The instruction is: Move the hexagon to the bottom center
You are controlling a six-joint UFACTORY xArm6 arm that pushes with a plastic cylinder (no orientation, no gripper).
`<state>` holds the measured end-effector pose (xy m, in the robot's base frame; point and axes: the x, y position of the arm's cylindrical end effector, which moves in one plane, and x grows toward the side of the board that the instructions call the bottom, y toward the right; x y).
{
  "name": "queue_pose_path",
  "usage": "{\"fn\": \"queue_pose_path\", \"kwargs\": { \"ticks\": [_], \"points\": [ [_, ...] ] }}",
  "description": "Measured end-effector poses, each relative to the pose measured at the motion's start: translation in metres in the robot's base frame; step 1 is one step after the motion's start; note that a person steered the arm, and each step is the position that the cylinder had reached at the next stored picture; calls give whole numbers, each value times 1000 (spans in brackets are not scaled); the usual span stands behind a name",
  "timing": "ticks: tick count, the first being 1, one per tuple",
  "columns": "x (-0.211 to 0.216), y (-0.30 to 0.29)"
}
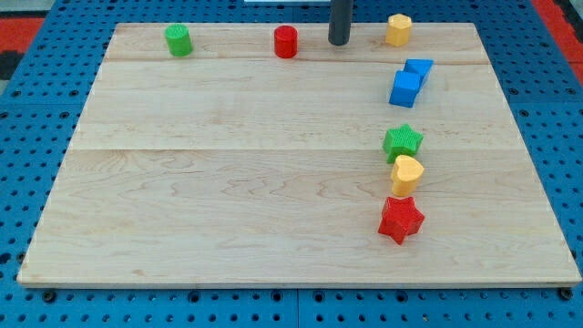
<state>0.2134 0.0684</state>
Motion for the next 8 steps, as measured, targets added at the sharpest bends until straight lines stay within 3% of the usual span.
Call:
{"fn": "queue_pose_path", "kwargs": {
  "ticks": [1, 4, 5, 6, 8],
  "points": [
    [-21, 11],
    [-20, 86],
    [14, 105],
    [80, 103],
    [54, 140]
  ]
}}
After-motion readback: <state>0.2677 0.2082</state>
